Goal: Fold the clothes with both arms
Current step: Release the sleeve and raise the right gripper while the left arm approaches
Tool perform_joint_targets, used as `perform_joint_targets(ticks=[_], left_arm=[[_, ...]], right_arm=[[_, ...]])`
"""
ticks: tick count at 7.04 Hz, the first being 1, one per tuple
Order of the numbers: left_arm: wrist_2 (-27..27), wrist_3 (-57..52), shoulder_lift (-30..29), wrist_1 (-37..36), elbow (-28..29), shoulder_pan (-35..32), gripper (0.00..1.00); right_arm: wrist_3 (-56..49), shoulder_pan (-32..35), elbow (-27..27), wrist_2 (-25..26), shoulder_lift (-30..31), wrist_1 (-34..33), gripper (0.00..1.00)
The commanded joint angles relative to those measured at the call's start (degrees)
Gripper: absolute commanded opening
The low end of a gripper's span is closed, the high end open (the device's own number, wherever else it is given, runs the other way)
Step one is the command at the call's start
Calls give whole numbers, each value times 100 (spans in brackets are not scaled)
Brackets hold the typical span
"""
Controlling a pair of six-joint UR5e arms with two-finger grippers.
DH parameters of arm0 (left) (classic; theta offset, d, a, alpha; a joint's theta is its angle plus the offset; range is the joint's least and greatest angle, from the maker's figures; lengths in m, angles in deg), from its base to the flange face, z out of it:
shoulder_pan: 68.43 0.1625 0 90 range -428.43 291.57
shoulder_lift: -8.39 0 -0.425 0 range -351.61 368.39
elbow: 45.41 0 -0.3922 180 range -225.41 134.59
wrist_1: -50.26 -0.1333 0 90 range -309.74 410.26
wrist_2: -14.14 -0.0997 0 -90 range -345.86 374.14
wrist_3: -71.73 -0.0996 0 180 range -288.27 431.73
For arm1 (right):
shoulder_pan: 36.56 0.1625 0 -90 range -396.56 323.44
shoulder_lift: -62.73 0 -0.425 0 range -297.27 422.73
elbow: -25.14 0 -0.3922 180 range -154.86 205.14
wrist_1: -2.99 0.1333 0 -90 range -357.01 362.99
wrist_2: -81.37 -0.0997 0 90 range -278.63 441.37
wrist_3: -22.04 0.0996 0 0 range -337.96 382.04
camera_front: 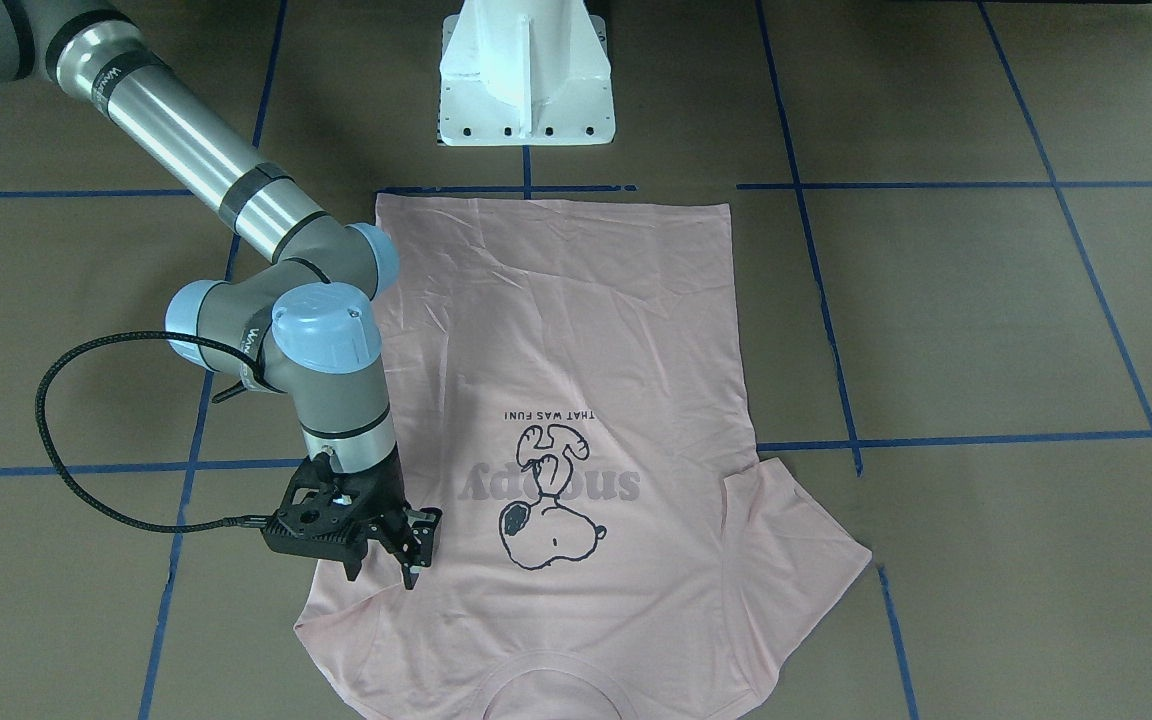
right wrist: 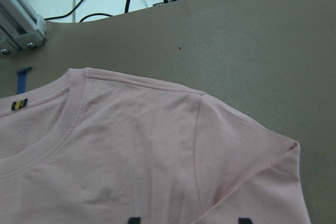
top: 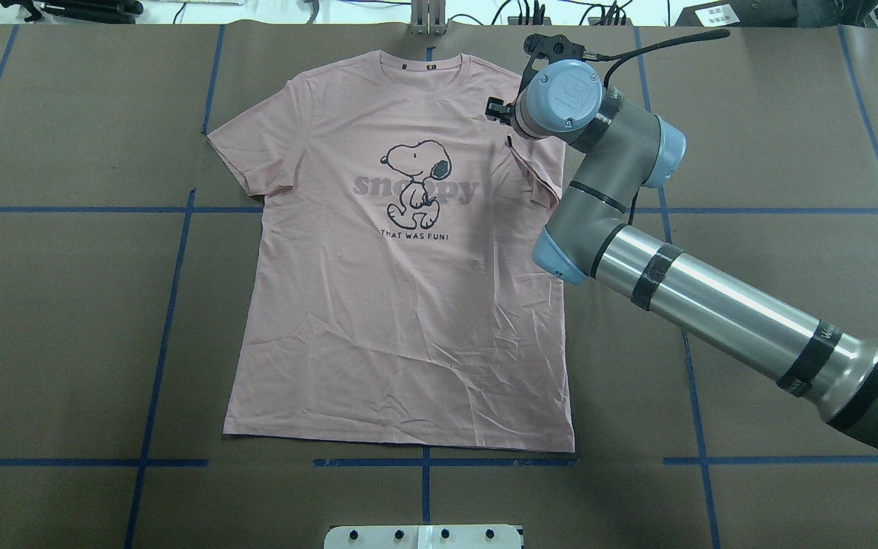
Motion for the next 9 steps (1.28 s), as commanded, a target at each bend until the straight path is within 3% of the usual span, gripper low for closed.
perform_joint_targets(ticks=[1, 3, 4, 5, 6, 7, 9], left_arm=[[138, 672, -108, 103, -74, 16, 100], [138, 1665, -206, 504, -161, 147, 100], [95, 2115, -902, 942, 491, 696, 100], [-698, 2650, -1623, 999, 1098, 1302, 100], [-1019, 3117, -2579, 1017, 1974, 1847, 99], [-1205, 3200, -3241, 1243, 2740, 1966, 98], [-1670, 4160, -3894, 3203, 4584, 2386, 98]], right_arm=[[-25, 289, -1155, -737, 600, -255, 100], [-26, 615, -2200, -1519, 1346, -274, 100], [-26, 912, -2485, -2150, 1516, -274, 100], [-26, 1063, -2836, -2522, 1796, -274, 100], [-26, 1195, -3248, -2917, 2165, -265, 100], [-26, 1248, -3627, -3156, 2499, -256, 100], [-26, 1258, -3964, -3202, 2871, -213, 100]])
